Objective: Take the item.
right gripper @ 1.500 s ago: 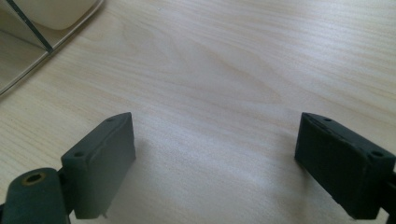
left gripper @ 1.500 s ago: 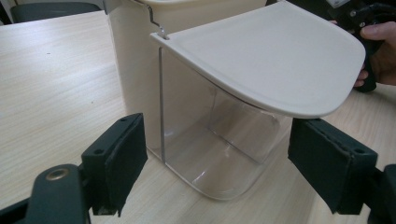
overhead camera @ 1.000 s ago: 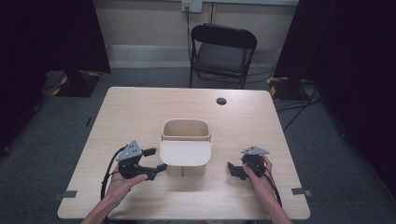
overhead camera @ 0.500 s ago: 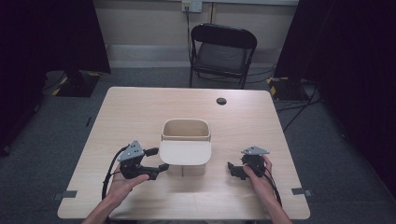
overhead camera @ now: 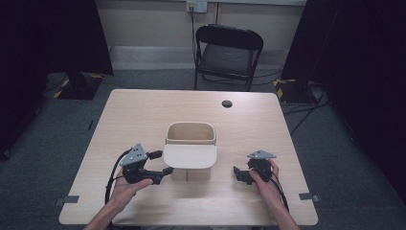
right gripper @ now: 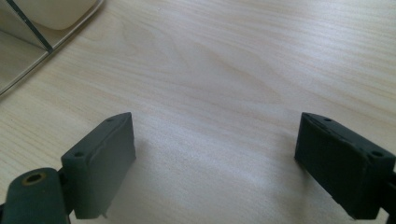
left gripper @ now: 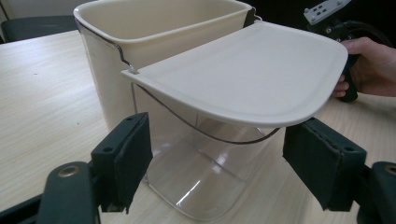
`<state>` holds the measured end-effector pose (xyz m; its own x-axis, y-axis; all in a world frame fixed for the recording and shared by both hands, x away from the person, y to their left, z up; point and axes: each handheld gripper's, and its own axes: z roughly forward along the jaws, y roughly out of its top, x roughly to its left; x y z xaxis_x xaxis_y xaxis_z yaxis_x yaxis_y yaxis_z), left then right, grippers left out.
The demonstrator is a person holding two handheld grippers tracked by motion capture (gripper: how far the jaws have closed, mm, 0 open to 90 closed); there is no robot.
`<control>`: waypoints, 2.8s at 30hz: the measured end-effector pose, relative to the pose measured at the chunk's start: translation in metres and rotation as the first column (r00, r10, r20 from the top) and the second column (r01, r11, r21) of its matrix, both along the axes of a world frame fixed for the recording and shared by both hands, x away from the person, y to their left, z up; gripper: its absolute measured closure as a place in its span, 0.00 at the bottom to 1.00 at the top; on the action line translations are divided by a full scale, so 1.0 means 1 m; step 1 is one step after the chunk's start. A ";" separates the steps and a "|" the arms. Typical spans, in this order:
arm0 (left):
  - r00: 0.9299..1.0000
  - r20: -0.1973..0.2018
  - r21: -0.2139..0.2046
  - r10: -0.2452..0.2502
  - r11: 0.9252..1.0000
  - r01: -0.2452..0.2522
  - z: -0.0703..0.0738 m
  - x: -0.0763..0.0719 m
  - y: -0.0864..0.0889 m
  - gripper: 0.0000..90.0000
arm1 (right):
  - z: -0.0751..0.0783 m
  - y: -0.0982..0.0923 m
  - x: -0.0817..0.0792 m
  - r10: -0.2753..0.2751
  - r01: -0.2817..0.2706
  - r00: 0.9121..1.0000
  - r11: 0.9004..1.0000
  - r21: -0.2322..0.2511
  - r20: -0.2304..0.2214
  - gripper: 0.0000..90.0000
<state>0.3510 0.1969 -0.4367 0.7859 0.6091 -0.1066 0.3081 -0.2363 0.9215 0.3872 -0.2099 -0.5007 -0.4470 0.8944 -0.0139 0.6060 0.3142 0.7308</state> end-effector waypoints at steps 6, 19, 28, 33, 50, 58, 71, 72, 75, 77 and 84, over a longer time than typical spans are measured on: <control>1.000 0.009 0.000 -0.004 1.000 0.004 0.006 0.001 -0.004 0.23 | 0.000 0.000 0.000 0.000 0.000 1.000 1.000 0.000 0.000 0.13; 1.000 0.024 -0.003 0.002 1.000 -0.001 0.009 0.002 -0.004 0.22 | 0.000 0.000 0.000 0.000 0.000 1.000 1.000 0.000 0.000 0.13; 0.999 0.031 -0.018 0.008 1.000 -0.007 0.010 0.006 -0.006 0.23 | 0.000 0.000 0.000 0.000 0.000 1.000 1.000 0.001 0.000 0.13; 0.999 0.031 -0.017 0.010 1.000 -0.010 0.010 0.007 -0.004 0.24 | 0.000 0.000 0.000 0.000 0.000 1.000 1.000 0.000 0.000 0.13; 0.999 0.043 -0.041 0.001 0.999 0.001 0.015 0.011 -0.004 0.24 | 0.000 0.000 0.000 0.000 0.000 1.000 1.000 0.000 0.000 0.13; 0.999 0.038 -0.042 -0.008 0.999 0.010 0.016 0.013 -0.005 0.24 | 0.000 0.000 0.000 -0.001 0.001 1.000 1.000 0.000 0.000 0.13; 0.999 0.048 -0.055 -0.010 0.998 0.012 0.018 0.016 -0.005 0.24 | 0.000 0.000 0.000 -0.001 0.001 1.000 1.000 0.000 0.000 0.13; 0.999 0.052 -0.047 -0.012 0.999 0.014 0.018 0.017 -0.005 0.24 | 0.000 0.000 0.000 -0.001 0.001 1.000 1.000 0.000 0.000 0.13; 0.999 0.050 -0.049 -0.005 0.999 0.008 0.018 0.017 -0.006 0.25 | 0.000 0.000 0.000 -0.001 0.001 1.000 1.000 0.000 0.000 0.13; 0.999 0.048 -0.044 -0.008 0.999 0.010 0.018 0.017 -0.005 0.25 | 0.000 0.000 0.000 -0.001 0.001 1.000 1.000 0.000 0.000 0.13; 0.999 0.054 -0.043 -0.010 0.999 0.012 0.018 0.018 -0.005 0.25 | 0.000 0.000 0.000 -0.001 0.001 1.000 1.000 0.000 0.000 0.13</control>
